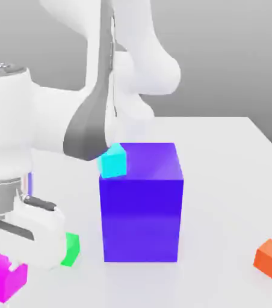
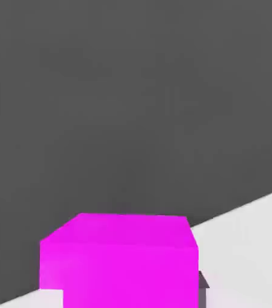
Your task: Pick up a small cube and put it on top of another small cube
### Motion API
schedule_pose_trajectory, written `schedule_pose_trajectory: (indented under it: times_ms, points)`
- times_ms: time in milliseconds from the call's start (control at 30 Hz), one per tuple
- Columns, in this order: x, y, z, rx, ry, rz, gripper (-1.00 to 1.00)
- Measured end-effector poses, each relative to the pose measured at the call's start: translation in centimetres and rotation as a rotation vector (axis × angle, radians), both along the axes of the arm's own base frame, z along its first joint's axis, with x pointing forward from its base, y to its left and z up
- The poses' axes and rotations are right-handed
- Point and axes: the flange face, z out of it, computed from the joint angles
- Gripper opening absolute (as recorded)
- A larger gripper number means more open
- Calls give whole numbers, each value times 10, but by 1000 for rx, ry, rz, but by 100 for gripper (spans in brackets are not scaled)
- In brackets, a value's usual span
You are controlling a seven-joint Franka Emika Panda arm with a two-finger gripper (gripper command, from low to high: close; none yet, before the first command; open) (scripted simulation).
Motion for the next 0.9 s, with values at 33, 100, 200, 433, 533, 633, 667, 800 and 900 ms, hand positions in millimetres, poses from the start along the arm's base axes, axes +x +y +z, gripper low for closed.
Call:
schedule_pose_trajectory:
  times_ms: [33, 100, 200, 433, 533, 633, 667, 800, 900]
  points:
    - [-1, 0, 7, 2, -20, -17, -100]
    - [-5, 1, 9, 9, -30, -42, -100]
    - [-14, 3, 0, 21, -7, -67, -100]
    - [-37, 8, -23, 44, 57, -121, -100]
    - [-47, 9, -31, 52, 81, -146, -100]
    - [-58, 11, -37, 59, 101, -171, -100]
    - [-61, 11, -39, 62, 108, -180, -100]
    - [-75, 13, -45, 72, 129, -215, -100]
    - [-86, 14, -48, 80, 142, -242, -100]
